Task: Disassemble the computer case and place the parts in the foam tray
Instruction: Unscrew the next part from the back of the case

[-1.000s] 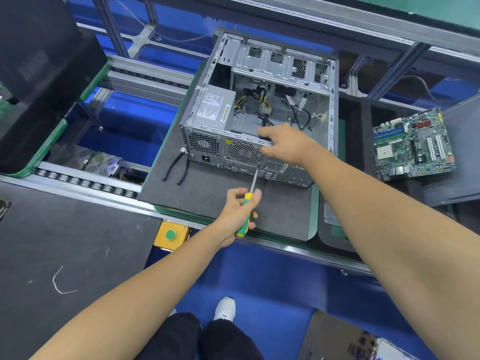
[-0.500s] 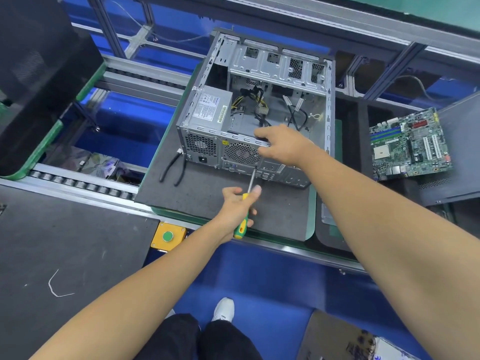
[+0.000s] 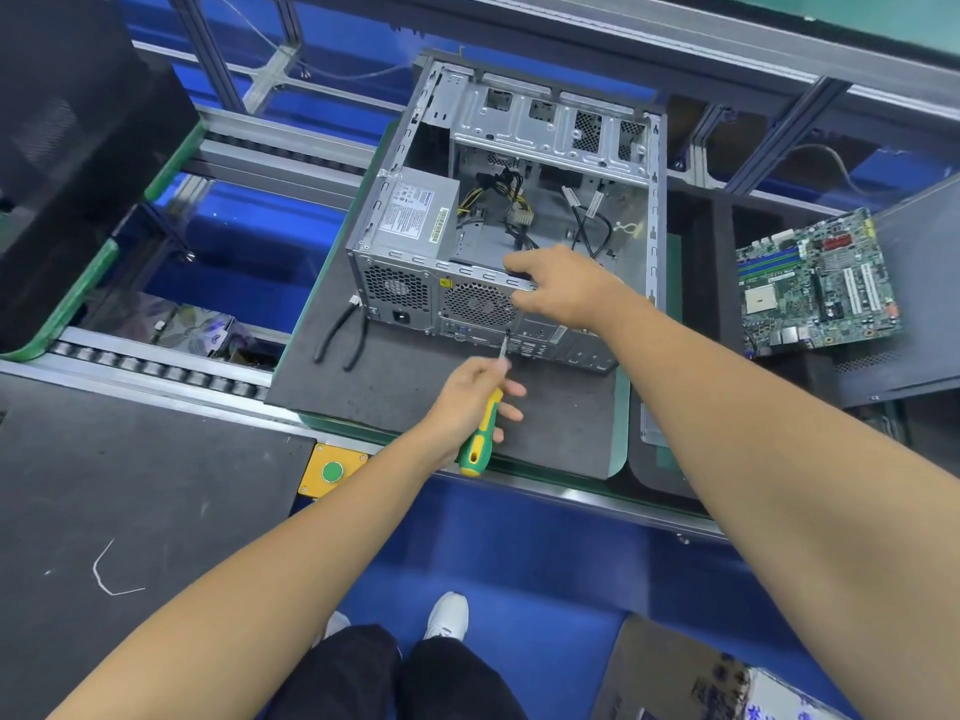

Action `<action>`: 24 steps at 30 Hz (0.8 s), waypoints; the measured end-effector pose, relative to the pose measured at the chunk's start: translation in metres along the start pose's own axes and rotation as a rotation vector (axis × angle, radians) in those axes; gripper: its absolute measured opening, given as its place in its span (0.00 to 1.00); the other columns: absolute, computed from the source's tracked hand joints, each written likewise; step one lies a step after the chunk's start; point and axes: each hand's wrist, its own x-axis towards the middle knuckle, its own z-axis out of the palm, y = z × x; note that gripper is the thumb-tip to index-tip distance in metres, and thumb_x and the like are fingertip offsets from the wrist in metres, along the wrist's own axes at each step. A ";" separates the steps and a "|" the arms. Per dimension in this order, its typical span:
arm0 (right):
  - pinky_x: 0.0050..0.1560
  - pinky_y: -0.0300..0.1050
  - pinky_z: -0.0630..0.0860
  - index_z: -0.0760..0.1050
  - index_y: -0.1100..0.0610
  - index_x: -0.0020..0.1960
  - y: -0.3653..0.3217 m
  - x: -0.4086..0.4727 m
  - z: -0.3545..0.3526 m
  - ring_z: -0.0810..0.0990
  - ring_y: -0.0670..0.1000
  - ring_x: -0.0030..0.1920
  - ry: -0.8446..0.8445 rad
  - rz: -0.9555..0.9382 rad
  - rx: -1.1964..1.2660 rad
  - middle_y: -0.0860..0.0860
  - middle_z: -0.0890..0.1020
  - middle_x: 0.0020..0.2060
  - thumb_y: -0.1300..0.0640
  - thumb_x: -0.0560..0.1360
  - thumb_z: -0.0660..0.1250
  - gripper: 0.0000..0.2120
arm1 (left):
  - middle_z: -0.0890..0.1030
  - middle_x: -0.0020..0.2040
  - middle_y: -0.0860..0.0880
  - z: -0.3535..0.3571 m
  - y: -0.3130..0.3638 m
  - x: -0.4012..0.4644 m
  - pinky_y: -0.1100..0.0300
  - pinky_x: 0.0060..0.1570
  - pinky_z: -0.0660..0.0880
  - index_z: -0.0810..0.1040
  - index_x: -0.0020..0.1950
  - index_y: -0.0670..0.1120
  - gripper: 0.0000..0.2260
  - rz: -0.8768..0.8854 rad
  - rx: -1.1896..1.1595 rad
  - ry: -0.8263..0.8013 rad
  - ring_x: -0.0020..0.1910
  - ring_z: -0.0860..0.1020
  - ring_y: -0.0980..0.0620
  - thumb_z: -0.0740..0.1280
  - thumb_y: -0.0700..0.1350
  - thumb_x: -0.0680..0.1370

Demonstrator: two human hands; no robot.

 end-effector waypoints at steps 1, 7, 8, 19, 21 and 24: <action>0.32 0.46 0.59 0.60 0.50 0.39 0.000 0.000 0.000 0.64 0.50 0.30 -0.001 0.004 0.000 0.49 0.66 0.29 0.48 0.72 0.61 0.11 | 0.83 0.49 0.44 0.003 0.006 0.006 0.60 0.23 0.71 0.72 0.62 0.43 0.14 0.015 0.020 0.021 0.31 0.80 0.52 0.65 0.52 0.84; 0.32 0.47 0.61 0.62 0.52 0.41 0.000 0.002 0.001 0.65 0.51 0.31 -0.003 0.024 0.005 0.50 0.68 0.30 0.50 0.73 0.63 0.10 | 0.82 0.40 0.47 0.012 0.023 0.034 0.60 0.21 0.70 0.72 0.55 0.43 0.11 0.006 0.012 0.128 0.22 0.71 0.53 0.67 0.49 0.83; 0.32 0.47 0.61 0.62 0.51 0.40 0.000 0.002 0.001 0.65 0.51 0.31 -0.003 0.026 0.005 0.50 0.68 0.30 0.50 0.73 0.63 0.10 | 0.82 0.39 0.47 0.013 0.022 0.036 0.60 0.21 0.71 0.73 0.55 0.43 0.09 0.006 0.009 0.147 0.21 0.70 0.53 0.67 0.49 0.84; 0.34 0.50 0.62 0.62 0.50 0.37 -0.002 -0.002 -0.002 0.66 0.51 0.32 0.003 0.033 0.090 0.49 0.71 0.31 0.44 0.73 0.57 0.12 | 0.78 0.30 0.51 0.010 0.022 0.040 0.61 0.22 0.68 0.77 0.50 0.46 0.05 -0.034 0.025 0.211 0.20 0.66 0.53 0.68 0.47 0.82; 0.33 0.49 0.62 0.61 0.49 0.37 -0.004 -0.002 -0.002 0.66 0.50 0.31 0.001 0.033 0.089 0.49 0.70 0.31 0.44 0.73 0.57 0.11 | 0.76 0.30 0.51 0.013 0.023 0.040 0.61 0.21 0.68 0.77 0.50 0.46 0.05 -0.060 0.010 0.218 0.20 0.65 0.54 0.66 0.46 0.83; 0.34 0.49 0.61 0.60 0.49 0.37 -0.006 -0.002 -0.004 0.65 0.51 0.31 -0.018 0.045 0.077 0.49 0.69 0.31 0.43 0.72 0.57 0.12 | 0.72 0.30 0.51 0.013 0.023 0.040 0.63 0.21 0.66 0.77 0.50 0.47 0.05 -0.089 -0.027 0.203 0.20 0.63 0.55 0.64 0.46 0.83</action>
